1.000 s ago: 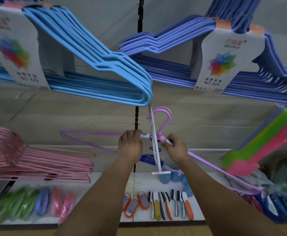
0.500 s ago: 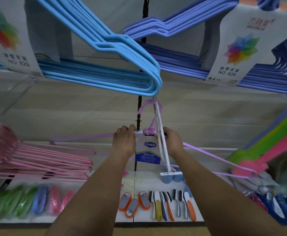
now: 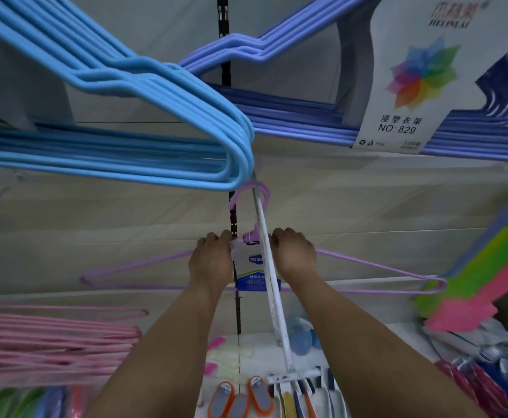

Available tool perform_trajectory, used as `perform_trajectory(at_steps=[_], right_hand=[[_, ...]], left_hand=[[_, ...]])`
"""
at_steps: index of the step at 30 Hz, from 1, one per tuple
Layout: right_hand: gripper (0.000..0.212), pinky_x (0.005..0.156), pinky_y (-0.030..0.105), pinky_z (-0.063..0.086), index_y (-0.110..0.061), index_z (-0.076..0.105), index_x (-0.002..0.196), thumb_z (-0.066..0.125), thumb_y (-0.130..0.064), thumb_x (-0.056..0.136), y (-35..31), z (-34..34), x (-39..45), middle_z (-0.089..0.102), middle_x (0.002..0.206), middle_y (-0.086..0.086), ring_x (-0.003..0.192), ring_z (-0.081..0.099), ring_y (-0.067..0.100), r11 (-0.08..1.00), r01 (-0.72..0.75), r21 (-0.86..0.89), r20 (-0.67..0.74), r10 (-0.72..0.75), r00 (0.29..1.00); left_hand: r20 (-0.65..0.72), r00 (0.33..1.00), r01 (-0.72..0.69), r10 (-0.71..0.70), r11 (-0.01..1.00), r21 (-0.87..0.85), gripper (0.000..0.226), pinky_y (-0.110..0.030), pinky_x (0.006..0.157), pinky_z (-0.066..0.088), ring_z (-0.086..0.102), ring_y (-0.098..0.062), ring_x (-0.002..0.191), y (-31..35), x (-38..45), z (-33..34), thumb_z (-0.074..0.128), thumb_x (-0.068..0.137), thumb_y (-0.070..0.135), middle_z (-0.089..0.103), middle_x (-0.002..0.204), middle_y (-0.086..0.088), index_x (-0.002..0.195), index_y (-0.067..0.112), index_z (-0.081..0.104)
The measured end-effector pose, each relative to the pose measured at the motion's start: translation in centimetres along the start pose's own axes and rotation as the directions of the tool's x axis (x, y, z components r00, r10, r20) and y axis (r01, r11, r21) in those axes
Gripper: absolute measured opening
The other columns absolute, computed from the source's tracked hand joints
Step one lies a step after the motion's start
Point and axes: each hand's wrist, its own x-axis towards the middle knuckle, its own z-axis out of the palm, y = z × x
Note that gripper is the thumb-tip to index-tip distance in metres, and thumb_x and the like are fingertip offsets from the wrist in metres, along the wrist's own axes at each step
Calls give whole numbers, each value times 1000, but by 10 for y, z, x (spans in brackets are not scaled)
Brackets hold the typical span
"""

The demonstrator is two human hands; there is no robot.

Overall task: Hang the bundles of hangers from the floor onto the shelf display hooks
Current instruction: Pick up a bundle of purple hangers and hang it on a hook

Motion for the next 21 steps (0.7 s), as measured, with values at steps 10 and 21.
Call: perform_trajectory(at_steps=[10, 21], right_hand=[[34, 86, 36, 40, -11, 53, 116, 32, -32, 101, -11, 1, 29, 55, 114, 9, 110, 52, 30, 999, -40, 28, 92, 37, 995], [36, 94, 34, 39, -8, 52, 127, 35, -28, 102, -14, -16, 22, 55, 127, 11, 117, 50, 29, 979, -142, 147, 118, 125, 985]], left_hand=[[-24, 999, -20, 21, 999, 43, 29, -35, 80, 40, 52, -30, 105, -6, 37, 2, 33, 100, 15, 54, 114, -13, 124, 14, 48], [85, 996, 57, -40, 977, -206, 40, -37, 106, 34, 39, -26, 130, 3, 25, -6, 38, 100, 22, 45, 139, -11, 139, 10, 41]])
